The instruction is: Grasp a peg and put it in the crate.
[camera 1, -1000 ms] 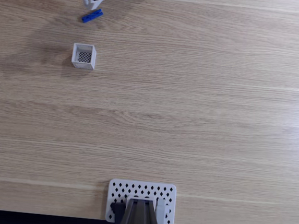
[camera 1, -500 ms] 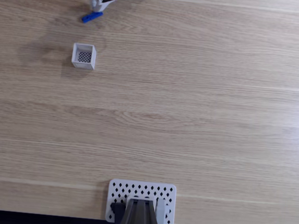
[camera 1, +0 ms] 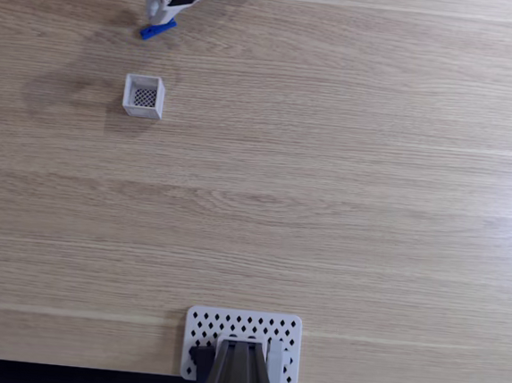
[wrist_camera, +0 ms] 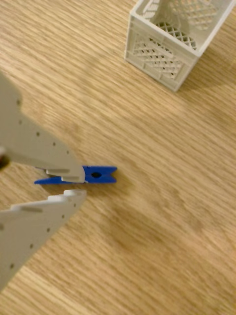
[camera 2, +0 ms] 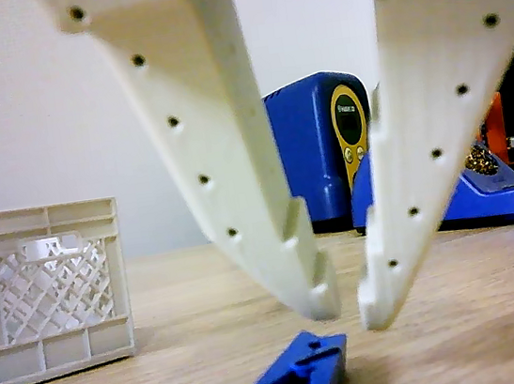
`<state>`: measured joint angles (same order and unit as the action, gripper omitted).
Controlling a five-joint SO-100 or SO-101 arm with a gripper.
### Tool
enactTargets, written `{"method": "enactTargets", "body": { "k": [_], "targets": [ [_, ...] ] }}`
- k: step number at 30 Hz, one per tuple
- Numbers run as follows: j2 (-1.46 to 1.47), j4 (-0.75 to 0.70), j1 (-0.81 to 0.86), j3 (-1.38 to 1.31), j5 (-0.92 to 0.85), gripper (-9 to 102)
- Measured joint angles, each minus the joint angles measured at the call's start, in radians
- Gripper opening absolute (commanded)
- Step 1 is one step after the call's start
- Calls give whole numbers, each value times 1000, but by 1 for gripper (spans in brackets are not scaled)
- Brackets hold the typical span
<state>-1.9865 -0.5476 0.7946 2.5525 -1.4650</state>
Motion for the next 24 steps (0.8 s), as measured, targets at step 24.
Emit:
{"method": "enactTargets", "body": {
  "k": [24],
  "targets": [
    [0, 9, -3, 0, -5, 12]
  ]
}}
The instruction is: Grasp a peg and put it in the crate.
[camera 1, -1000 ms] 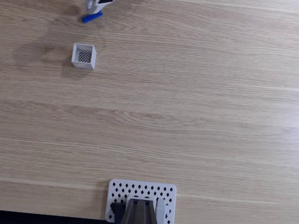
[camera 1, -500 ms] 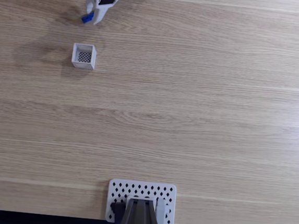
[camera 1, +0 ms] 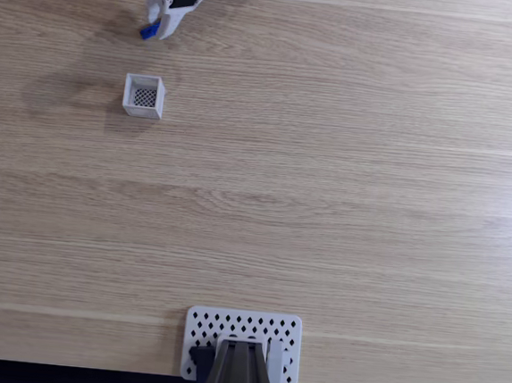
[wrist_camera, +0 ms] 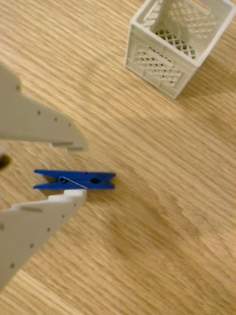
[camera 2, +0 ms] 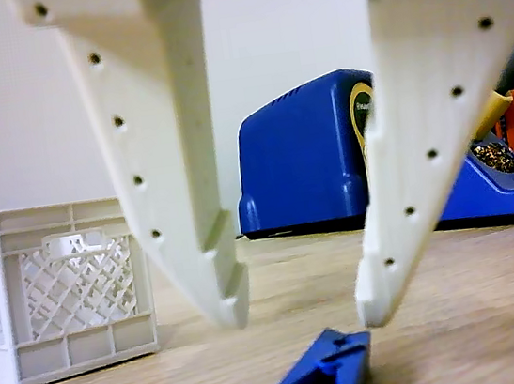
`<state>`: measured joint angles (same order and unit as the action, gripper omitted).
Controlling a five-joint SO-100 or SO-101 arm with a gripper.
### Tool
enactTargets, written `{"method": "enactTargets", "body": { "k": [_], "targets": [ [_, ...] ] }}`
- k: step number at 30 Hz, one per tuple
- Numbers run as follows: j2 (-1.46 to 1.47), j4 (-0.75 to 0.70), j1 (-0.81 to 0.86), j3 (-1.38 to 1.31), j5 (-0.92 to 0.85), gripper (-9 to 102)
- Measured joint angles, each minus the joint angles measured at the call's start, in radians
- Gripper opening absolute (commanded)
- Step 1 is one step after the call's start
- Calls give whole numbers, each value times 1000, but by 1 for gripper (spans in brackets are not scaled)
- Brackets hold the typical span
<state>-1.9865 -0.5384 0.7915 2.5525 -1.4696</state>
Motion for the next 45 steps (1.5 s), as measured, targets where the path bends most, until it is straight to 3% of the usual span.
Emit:
{"method": "enactTargets", "body": {
  "k": [40, 45],
  "targets": [
    [0, 0, 0, 25, 71, 10],
    [25, 0, 0, 25, 17, 0]
  ]
}}
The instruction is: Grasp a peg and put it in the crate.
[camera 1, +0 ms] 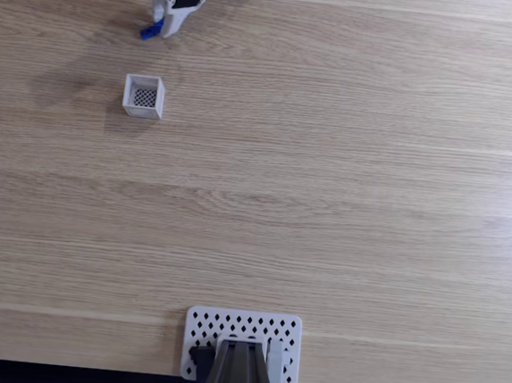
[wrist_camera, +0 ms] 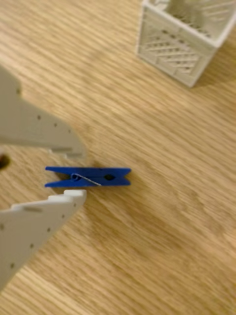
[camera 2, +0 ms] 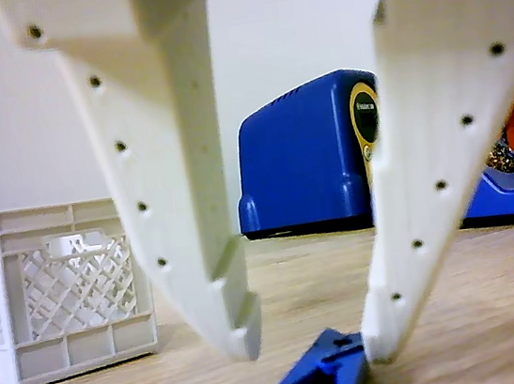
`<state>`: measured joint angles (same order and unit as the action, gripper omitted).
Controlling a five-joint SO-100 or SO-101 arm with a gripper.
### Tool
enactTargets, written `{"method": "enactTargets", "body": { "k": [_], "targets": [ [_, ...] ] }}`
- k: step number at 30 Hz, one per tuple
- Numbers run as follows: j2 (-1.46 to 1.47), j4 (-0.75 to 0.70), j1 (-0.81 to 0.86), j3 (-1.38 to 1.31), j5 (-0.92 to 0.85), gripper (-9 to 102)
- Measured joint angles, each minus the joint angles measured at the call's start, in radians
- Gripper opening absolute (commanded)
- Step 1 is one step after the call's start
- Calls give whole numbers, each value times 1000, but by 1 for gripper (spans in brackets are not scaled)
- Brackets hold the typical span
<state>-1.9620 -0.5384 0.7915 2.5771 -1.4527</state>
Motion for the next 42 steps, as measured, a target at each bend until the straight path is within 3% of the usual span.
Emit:
{"method": "enactTargets", "body": {
  "k": [10, 14, 20, 29, 33, 37, 42],
  "targets": [
    [2, -46, 0, -3, -117, 0],
    [0, 21, 0, 9, -118, 0],
    [-75, 298, -2, 110, -126, 0],
    [-94, 934, -132, 218, -130, 0],
    [-14, 1152, -221, 218, -133, 0],
    [75, 1275, -262, 218, -133, 0],
    [209, 1310, -265, 193, -133, 0]
  ]
}}
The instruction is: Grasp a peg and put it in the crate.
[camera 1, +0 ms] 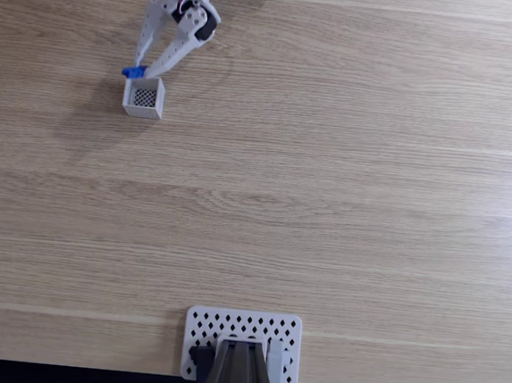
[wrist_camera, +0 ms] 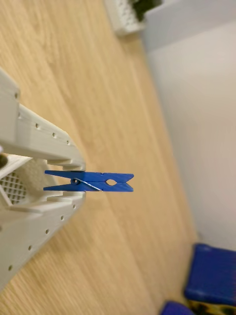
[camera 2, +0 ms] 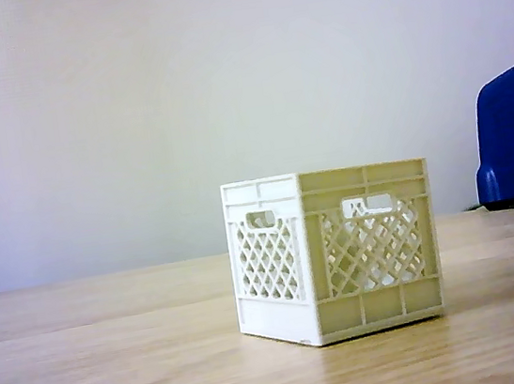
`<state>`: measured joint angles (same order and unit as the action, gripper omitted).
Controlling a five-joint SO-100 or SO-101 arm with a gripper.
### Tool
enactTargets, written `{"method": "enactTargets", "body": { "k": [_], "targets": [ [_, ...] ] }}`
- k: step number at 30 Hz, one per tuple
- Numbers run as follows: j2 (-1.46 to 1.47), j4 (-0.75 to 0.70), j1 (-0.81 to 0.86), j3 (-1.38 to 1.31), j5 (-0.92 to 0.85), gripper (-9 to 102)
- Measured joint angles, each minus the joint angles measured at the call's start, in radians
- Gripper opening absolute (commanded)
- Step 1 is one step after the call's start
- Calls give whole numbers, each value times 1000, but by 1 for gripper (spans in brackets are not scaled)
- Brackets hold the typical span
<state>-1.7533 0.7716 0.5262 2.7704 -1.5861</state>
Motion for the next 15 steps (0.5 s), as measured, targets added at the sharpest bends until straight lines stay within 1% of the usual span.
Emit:
{"method": "enactTargets", "body": {
  "k": [6, 15],
  "targets": [
    [141, 3, 21, -95, 0, 0],
    [213, 3, 26, -143, 0, 0]
  ]
}}
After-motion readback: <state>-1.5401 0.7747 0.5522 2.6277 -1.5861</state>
